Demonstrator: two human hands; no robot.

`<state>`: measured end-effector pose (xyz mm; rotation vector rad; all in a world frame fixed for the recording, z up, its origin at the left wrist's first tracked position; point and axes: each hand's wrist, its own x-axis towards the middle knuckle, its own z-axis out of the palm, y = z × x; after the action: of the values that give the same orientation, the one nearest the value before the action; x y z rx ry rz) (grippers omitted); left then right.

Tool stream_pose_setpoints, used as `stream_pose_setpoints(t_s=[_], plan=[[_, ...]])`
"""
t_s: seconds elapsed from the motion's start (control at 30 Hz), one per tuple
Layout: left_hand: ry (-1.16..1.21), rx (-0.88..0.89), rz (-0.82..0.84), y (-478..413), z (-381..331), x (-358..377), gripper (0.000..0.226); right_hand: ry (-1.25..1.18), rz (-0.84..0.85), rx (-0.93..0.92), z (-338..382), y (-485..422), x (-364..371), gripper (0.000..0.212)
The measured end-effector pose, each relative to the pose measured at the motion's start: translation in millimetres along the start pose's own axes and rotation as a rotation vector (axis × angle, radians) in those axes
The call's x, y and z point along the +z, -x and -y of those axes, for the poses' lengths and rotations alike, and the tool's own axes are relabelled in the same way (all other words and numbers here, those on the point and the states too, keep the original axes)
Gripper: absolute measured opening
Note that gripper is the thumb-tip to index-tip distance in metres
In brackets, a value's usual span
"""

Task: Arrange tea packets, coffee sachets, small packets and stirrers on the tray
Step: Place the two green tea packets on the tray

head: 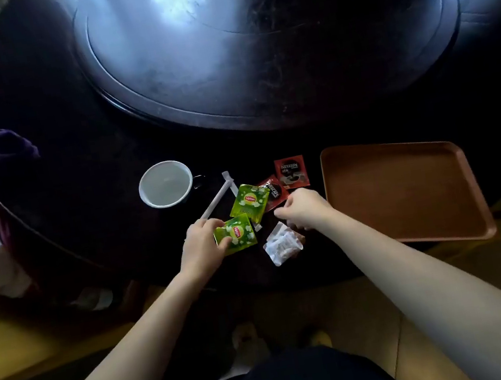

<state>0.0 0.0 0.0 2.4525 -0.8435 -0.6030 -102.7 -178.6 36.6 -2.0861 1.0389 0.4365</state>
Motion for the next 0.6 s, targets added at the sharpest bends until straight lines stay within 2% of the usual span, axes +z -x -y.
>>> stream_pose_setpoints(t_s=[0.1, 0.17, 0.37, 0.43, 0.53, 0.6], plan=[[-0.036, 0.004, -0.002, -4.8, 4.8, 4.7, 0.050, -0.031, -0.149, 0.066, 13.5, -17.7, 8.4, 0.042], [-0.060, 0.016, 0.016, -7.5, 5.8, 5.5, 0.054, -0.053, -0.168, 0.127, 23.3, -23.8, 18.2, 0.046], [-0.033, -0.103, 0.089, -21.6, 13.7, 0.1, 0.054, -0.125, -0.352, 0.239, 44.6, -36.9, 43.6, 0.063], [0.050, -0.130, 0.106, -25.0, 13.4, -2.5, 0.044, -0.139, -0.389, 0.256, 49.9, -39.1, 49.8, 0.061], [0.197, -0.194, 0.138, -28.5, 13.5, -9.0, 0.030, -0.240, -0.400, 0.277, 50.5, -42.7, 55.2, 0.046], [0.433, -0.293, 0.157, -28.5, 14.0, -13.7, 0.025, -0.385, -0.366, 0.253, 46.8, -41.6, 54.9, 0.032]])
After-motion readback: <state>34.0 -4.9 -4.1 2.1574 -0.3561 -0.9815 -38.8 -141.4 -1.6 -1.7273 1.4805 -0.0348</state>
